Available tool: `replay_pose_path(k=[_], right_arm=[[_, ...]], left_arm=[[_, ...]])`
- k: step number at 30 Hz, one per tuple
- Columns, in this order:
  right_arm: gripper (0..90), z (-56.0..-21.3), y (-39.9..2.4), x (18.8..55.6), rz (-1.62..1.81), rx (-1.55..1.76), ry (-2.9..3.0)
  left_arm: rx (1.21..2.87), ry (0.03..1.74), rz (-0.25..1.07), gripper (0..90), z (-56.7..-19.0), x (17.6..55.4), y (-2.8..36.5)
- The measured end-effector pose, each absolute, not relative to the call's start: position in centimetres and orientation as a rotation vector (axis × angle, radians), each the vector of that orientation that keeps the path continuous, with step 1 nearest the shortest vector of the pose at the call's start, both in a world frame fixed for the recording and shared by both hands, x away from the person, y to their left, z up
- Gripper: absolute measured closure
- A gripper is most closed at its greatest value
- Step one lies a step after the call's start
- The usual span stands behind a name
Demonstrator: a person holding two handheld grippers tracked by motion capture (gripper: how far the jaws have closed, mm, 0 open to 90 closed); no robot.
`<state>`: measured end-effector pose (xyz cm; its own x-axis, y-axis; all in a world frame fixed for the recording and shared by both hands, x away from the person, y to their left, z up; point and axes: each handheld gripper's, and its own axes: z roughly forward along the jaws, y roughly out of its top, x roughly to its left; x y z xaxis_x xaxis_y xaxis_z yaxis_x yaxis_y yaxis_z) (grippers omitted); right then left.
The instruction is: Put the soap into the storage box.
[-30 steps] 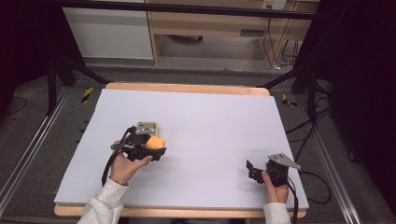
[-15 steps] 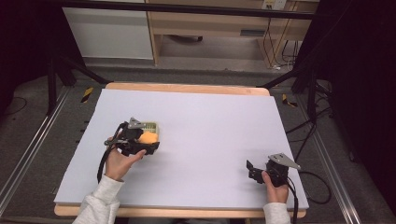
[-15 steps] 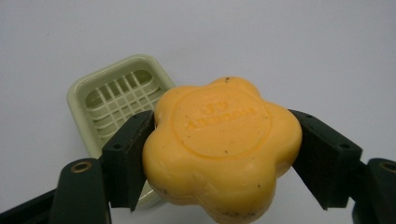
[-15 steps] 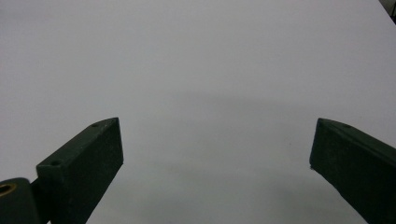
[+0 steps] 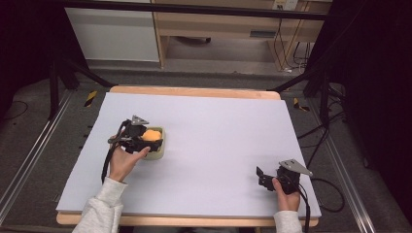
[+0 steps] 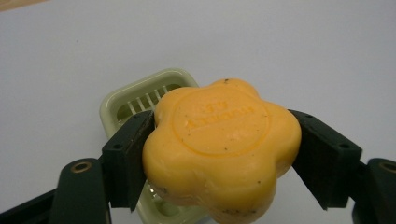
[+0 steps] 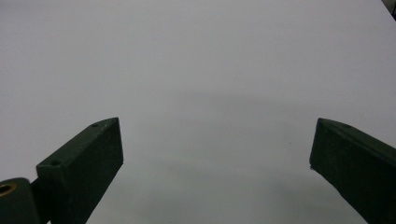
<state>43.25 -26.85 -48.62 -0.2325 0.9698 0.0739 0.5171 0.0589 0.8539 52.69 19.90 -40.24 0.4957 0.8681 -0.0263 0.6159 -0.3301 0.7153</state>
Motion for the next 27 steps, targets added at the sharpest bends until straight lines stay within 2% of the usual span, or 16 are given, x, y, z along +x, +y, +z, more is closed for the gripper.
replay_pose_path(k=[27], right_arm=[[3.2, -48.6, -26.8, 43.3, 1.084, 1.486, 1.810]], left_arm=[[2.087, 1.273, 0.481, 26.2, -42.6, 55.3, 20.6]])
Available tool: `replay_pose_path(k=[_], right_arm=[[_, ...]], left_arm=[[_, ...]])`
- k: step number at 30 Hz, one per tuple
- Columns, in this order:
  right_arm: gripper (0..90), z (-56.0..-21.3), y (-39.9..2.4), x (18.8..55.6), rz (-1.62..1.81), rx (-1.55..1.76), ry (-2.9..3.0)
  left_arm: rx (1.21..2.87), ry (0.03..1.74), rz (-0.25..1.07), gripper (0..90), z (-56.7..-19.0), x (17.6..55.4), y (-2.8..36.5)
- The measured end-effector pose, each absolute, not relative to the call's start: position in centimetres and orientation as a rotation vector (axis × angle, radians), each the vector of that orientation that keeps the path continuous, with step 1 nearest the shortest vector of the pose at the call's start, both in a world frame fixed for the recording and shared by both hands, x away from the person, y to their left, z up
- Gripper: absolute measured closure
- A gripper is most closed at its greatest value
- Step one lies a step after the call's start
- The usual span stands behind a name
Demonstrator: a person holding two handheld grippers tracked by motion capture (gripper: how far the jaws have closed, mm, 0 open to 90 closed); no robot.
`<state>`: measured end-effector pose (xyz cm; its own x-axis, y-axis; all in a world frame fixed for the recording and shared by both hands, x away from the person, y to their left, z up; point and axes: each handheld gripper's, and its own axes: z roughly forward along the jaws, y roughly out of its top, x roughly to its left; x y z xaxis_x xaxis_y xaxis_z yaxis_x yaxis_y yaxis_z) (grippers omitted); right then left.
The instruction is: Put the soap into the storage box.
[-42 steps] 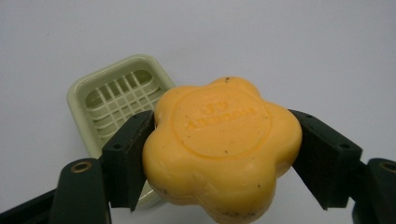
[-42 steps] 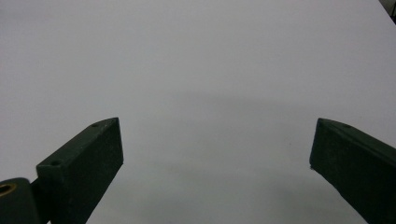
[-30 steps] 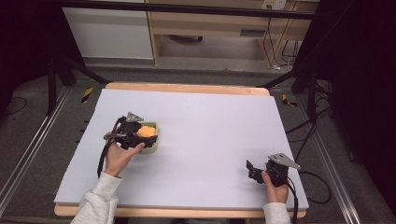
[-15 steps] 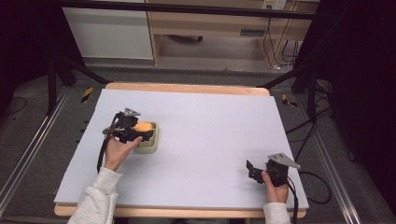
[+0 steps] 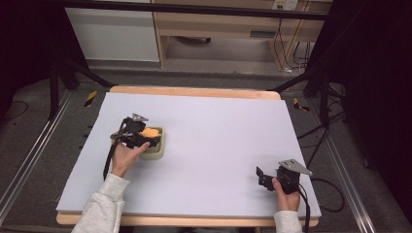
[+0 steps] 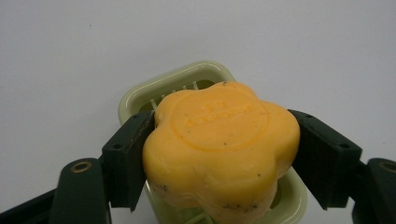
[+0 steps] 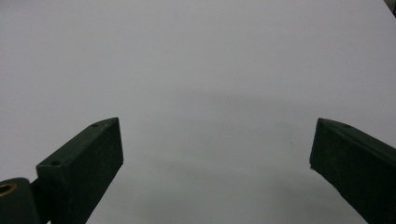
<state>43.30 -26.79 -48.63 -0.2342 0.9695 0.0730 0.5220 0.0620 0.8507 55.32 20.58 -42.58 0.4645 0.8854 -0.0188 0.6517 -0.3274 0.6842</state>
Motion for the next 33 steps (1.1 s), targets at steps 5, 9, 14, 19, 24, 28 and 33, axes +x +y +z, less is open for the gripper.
replay_pose_path(k=[5, 9, 14, 19, 24, 28, 33], right_arm=[[3.2, -48.6, -26.8, 43.3, 1.084, 1.485, 1.810], [3.2, -48.6, -26.8, 43.3, 1.086, 1.485, 1.809], [3.2, -48.6, -26.8, 43.3, 1.083, 1.483, 1.807], [3.2, -48.6, -26.8, 43.3, 1.085, 1.482, 1.807], [3.2, -48.6, -26.8, 43.3, 1.086, 1.482, 1.806], [3.2, -48.6, -26.8, 43.3, 1.085, 1.482, 1.807], [3.2, -48.6, -26.8, 43.3, 1.085, 1.481, 1.807]], left_arm=[[2.103, 1.271, 0.472, 26.2, -42.9, 55.4, 20.2], [2.108, 1.286, 0.462, 26.2, -43.4, 55.6, 20.4], [2.114, 1.291, 0.458, 26.2, -43.7, 55.6, 20.4], [2.118, 1.289, 0.448, 26.2, -43.9, 55.6, 20.2], [2.120, 1.288, 0.448, 26.2, -44.0, 55.6, 20.3], [2.113, 1.297, 0.441, 26.2, -44.2, 55.6, 20.4], [2.111, 1.297, 0.440, 26.2, -44.3, 55.6, 20.5]])
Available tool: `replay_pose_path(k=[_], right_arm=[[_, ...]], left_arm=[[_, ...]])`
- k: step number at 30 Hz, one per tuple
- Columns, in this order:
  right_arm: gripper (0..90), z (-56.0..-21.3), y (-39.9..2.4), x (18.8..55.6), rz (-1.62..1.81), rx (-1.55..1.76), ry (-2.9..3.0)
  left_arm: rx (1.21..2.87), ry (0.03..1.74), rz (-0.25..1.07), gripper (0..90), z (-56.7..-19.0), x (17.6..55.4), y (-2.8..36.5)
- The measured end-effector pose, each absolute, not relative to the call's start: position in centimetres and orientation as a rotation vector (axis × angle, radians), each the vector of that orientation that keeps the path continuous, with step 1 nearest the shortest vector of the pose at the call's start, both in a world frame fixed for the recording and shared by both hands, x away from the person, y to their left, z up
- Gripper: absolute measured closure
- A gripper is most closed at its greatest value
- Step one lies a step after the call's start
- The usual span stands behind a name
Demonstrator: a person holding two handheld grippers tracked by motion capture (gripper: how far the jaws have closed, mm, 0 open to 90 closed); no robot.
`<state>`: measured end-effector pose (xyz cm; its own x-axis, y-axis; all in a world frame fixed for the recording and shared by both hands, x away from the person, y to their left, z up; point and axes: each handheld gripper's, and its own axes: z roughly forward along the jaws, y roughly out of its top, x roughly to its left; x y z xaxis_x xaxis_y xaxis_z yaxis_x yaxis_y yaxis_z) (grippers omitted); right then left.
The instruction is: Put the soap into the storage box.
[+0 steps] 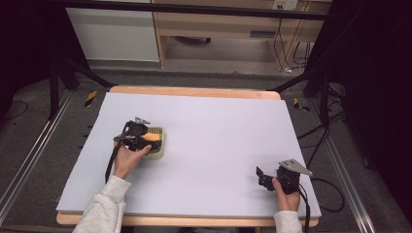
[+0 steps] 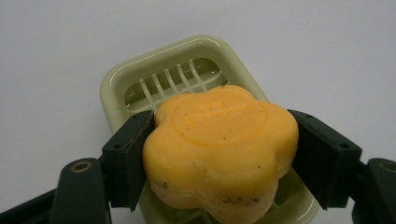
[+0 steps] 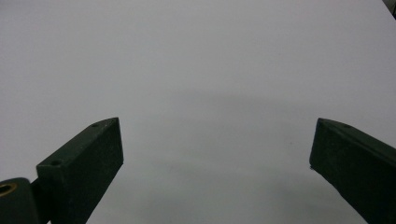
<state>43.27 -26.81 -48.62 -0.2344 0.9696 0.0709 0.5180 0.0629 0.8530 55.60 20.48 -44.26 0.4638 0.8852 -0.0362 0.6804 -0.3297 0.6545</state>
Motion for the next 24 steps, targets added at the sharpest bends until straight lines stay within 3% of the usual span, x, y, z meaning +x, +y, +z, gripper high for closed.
replay_pose_path(k=[24], right_arm=[[3.3, -48.62, -26.82, 43.28, 1.085, 1.483, 1.807]], left_arm=[[2.092, 1.284, 0.442, 26.3, -44.41, 55.33, 20.30]])
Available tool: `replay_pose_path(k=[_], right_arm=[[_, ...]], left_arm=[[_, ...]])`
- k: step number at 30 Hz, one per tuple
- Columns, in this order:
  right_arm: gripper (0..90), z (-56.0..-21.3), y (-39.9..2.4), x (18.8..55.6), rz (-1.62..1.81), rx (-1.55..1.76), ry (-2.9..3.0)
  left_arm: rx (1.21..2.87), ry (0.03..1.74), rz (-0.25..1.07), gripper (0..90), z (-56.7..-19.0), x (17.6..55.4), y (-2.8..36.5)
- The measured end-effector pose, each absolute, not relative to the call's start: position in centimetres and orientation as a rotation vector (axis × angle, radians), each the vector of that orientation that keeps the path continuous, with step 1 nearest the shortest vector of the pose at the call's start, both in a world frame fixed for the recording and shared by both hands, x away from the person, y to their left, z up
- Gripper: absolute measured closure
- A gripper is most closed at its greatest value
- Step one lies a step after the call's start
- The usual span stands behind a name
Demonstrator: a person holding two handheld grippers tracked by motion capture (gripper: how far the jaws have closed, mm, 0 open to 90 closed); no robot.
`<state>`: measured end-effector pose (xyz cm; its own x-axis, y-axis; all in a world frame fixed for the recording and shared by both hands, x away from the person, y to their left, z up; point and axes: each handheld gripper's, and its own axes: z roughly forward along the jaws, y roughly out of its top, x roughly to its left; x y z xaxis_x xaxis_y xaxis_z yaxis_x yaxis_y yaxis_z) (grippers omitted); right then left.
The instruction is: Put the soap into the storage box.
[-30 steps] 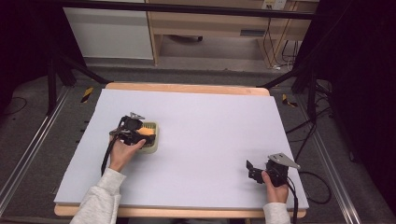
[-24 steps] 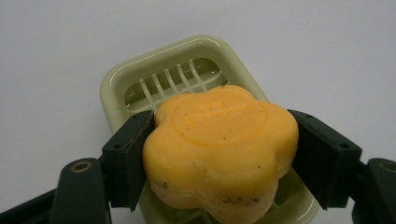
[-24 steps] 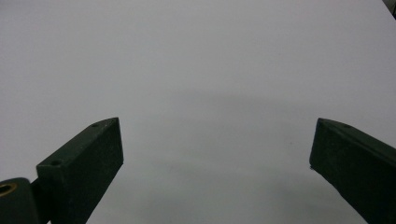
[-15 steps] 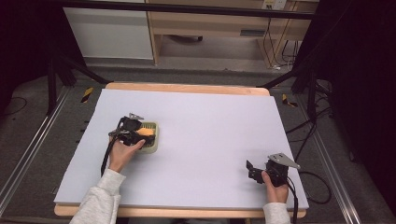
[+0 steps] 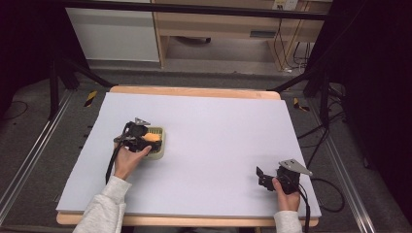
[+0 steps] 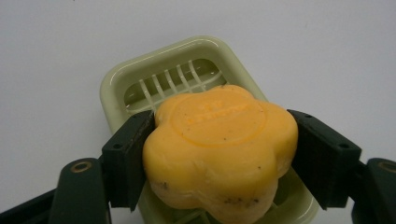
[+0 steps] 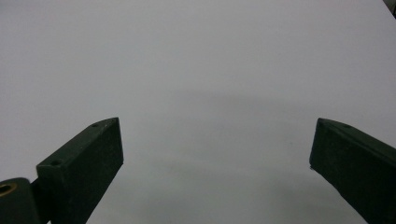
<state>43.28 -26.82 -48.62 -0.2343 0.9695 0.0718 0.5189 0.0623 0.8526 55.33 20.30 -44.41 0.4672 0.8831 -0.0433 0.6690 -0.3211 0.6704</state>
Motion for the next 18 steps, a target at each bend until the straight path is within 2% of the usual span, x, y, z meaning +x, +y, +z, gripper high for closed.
replay_pose_path(k=[18], right_arm=[[3.3, -48.62, -26.84, 43.27, 1.088, 1.483, 1.806]], left_arm=[[2.095, 1.298, 0.456, 26.1, -44.57, 55.46, 20.39]])
